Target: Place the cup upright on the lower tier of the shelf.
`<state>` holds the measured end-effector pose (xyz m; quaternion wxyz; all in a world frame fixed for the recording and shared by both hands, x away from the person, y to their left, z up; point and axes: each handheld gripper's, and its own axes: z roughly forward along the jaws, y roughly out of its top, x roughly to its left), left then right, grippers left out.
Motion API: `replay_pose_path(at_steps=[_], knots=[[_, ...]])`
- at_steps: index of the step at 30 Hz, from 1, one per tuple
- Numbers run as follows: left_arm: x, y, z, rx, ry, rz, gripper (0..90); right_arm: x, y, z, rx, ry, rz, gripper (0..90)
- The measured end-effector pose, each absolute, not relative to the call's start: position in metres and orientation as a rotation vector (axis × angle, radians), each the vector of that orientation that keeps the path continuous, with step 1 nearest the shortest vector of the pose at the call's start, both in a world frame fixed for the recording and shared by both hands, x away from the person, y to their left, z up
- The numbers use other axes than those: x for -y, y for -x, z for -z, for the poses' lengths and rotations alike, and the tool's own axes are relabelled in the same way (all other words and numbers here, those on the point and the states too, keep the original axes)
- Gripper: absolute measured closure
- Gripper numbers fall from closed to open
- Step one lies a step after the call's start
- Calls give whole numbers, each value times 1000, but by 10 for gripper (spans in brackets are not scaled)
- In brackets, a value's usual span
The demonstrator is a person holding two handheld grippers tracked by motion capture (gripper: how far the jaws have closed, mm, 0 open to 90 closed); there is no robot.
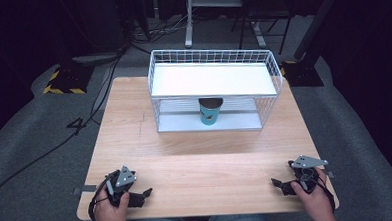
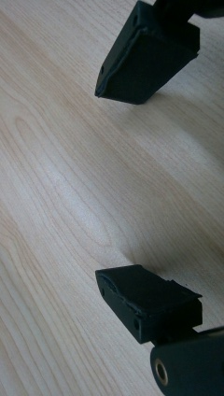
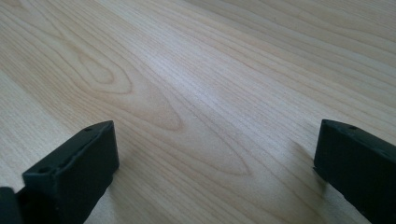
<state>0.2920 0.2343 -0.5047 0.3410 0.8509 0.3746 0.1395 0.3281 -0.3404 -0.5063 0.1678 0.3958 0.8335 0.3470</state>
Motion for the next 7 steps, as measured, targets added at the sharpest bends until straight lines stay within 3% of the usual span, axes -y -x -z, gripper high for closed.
replay_pose_path(at_steps=[7], knots=[[-234, -293, 505, -970, -2214, -360, 122, 341, -328, 506, -2375, -1125, -985, 1]])
